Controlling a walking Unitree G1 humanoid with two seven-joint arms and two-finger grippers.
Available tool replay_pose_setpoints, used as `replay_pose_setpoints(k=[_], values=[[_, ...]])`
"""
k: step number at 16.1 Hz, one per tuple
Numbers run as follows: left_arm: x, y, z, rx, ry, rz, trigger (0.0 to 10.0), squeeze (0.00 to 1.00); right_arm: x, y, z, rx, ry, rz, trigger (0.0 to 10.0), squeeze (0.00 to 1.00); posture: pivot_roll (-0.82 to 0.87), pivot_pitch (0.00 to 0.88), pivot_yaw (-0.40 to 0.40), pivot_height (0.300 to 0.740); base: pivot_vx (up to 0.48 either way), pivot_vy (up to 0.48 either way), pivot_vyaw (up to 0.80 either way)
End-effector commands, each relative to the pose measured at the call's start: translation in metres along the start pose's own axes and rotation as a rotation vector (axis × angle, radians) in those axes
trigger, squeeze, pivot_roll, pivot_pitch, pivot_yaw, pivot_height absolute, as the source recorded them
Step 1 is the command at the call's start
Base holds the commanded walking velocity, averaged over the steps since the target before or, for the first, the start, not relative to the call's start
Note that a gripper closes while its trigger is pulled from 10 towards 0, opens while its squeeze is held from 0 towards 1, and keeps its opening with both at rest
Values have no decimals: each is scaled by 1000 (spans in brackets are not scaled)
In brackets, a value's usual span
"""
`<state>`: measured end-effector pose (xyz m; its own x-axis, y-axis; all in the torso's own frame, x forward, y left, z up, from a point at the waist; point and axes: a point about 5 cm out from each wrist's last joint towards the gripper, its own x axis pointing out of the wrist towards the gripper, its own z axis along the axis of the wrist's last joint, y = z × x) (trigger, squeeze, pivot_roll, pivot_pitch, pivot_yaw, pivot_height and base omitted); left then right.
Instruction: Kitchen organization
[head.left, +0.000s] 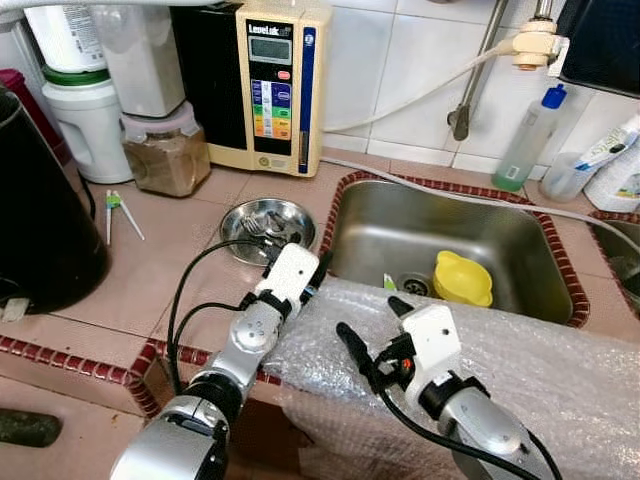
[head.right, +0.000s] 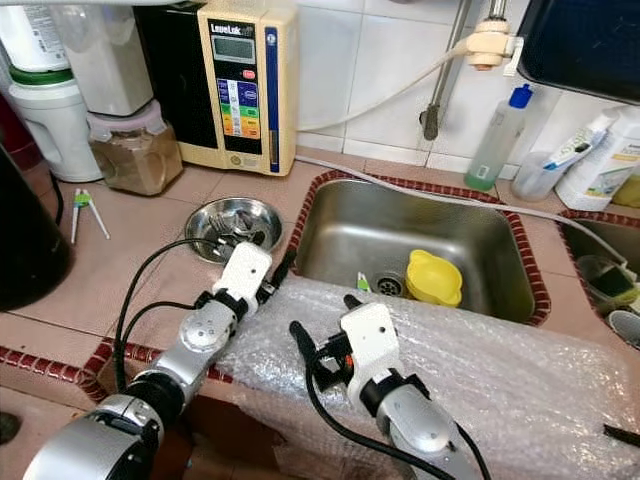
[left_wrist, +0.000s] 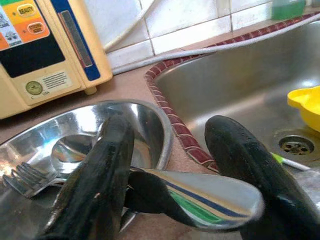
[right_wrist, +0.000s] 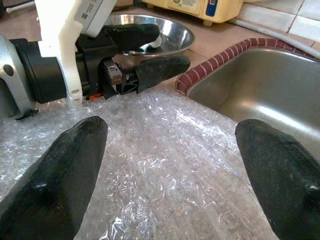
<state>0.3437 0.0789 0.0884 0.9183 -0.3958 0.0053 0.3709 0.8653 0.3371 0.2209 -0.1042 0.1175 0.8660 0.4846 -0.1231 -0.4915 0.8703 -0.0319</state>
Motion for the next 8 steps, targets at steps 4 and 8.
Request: replay_pose_setpoints(k=[4, 8], values=[[-4, 34, -15, 49, 135, 151, 0, 0, 2, -3, 0, -14, -2, -19, 10000, 0, -4, 0, -14, 740, 0, 0, 0], [-2, 47, -15, 72, 181, 224, 0, 0, 2, -4, 0, -17, -5, -26, 10000, 0, -4, 0, -11, 740, 0, 0, 0]])
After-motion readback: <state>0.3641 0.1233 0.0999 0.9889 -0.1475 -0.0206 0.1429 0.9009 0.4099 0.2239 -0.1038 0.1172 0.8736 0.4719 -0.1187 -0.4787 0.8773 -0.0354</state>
